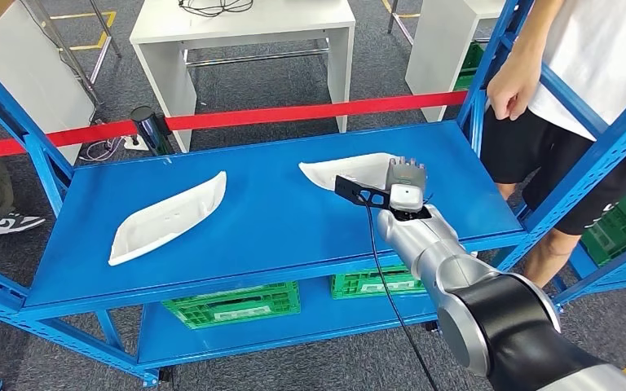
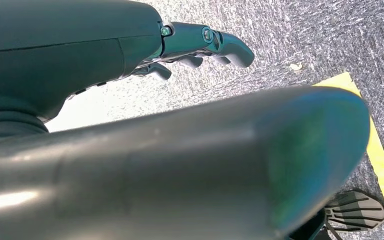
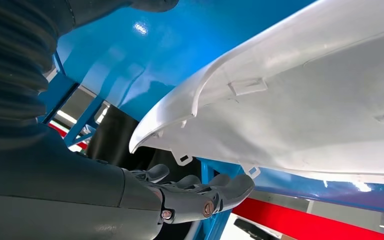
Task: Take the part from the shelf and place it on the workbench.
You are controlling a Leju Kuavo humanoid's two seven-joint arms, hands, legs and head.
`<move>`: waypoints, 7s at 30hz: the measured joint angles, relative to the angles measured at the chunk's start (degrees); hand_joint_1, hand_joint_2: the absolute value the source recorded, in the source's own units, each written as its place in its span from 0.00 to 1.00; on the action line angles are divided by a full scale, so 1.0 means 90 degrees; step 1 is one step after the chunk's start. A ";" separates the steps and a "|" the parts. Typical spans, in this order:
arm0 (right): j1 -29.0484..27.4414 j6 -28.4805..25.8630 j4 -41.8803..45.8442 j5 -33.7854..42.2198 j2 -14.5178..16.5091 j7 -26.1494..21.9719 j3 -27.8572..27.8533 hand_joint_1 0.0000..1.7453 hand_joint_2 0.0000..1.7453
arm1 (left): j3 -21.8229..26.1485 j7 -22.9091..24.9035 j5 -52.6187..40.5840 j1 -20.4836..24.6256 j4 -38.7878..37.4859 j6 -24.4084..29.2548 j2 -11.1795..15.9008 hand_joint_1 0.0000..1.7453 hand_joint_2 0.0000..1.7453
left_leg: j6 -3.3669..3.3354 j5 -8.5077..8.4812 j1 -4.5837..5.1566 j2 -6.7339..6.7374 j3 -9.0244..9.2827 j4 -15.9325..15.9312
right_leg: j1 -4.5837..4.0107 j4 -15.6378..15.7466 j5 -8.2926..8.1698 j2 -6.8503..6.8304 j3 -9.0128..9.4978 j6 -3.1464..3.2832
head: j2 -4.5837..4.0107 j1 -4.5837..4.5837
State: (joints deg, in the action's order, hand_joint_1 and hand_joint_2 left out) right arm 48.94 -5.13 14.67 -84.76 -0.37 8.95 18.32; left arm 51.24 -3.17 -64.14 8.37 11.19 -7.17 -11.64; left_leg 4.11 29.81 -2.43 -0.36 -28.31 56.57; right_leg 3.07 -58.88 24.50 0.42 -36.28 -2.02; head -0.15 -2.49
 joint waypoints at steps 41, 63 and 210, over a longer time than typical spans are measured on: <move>-0.0098 -0.0297 0.0000 -0.0185 -0.0095 -0.0067 -0.0114 0.00 1.00 | -0.0001 -0.0070 0.0004 -0.0001 0.0000 0.0000 0.0025 0.00 0.00 | -0.0009 0.0007 0.0000 0.0004 -0.0043 0.0000 | 0.0000 0.0004 0.0001 0.0003 0.0010 -0.0002 | 0.0000 0.0000; -0.0106 -0.0222 0.0000 -0.0219 -0.0078 -0.0012 -0.0114 1.00 1.00 | -0.0001 -0.0072 0.0011 -0.0001 0.0000 0.0000 0.0028 0.00 0.00 | -0.0009 0.0006 0.0000 0.0003 -0.0041 0.0000 | 0.0000 0.0004 0.0001 0.0003 0.0013 -0.0002 | 0.0000 0.0000; 0.2474 0.0494 0.0010 -0.0583 0.0273 0.0345 0.0427 0.93 1.00 | 0.0001 -0.0779 0.0004 0.0126 0.0000 0.0000 -0.0089 0.00 1.00 | -0.0143 0.0001 0.0045 0.0001 -0.0082 0.0109 | 0.0062 0.0077 -0.0089 -0.0006 0.0030 -0.0127 | 0.0000 0.0002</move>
State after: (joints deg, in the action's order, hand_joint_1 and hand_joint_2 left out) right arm 71.21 -0.69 14.75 -90.01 2.08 12.05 22.16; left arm 51.25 -10.19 -64.11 9.50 11.19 -7.17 -12.44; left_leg 2.83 29.82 -2.03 -0.35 -29.05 57.55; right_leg 3.63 -58.19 23.70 0.37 -36.01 -3.17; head -0.15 -2.48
